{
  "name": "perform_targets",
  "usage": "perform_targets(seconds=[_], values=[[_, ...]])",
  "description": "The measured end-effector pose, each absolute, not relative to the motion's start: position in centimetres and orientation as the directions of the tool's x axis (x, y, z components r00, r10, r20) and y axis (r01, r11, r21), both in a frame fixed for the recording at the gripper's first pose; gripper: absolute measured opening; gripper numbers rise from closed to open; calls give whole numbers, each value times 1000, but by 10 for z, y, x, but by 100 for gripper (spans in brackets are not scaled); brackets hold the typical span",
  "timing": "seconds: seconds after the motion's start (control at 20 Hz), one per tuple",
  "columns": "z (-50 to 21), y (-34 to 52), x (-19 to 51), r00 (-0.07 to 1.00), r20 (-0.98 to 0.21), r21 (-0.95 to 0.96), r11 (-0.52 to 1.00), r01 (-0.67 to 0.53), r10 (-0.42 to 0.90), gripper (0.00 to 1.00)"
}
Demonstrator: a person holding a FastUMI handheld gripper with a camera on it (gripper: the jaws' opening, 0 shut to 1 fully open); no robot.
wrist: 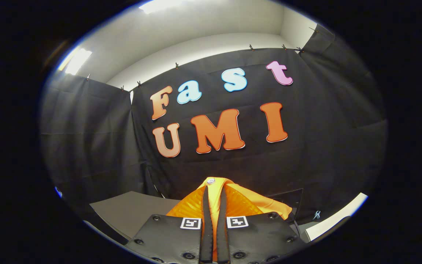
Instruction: Put the clothes into the washing machine and then close the washing machine lid.
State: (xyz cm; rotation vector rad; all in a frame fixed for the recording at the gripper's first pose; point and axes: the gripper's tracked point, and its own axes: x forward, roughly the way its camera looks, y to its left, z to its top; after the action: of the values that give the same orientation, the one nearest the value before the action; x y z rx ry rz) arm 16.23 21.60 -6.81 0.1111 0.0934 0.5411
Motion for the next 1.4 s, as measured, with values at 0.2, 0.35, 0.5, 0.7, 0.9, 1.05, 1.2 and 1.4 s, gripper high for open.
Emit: perform_targets(seconds=[0.2, 0.35, 0.5, 0.7, 0.9, 1.05, 1.2, 1.4], values=[[-105, 195, 178, 846, -130, 125, 855, -503, 516, 12], [-140, 186, 187, 838, -192, 130, 860, -494, 511, 12], [-183, 184, 197, 819, -266, 133, 861, -492, 509, 12], [-253, 183, 209, 780, -384, 136, 866, -481, 494, 12], [-325, 187, 224, 727, -504, 157, 878, -453, 466, 12], [-371, 186, 220, 678, -586, 166, 884, -437, 445, 12], [-411, 190, 228, 638, -643, 156, 888, -433, 424, 12], [-457, 197, 235, 556, -735, 156, 895, -418, 388, 12]])
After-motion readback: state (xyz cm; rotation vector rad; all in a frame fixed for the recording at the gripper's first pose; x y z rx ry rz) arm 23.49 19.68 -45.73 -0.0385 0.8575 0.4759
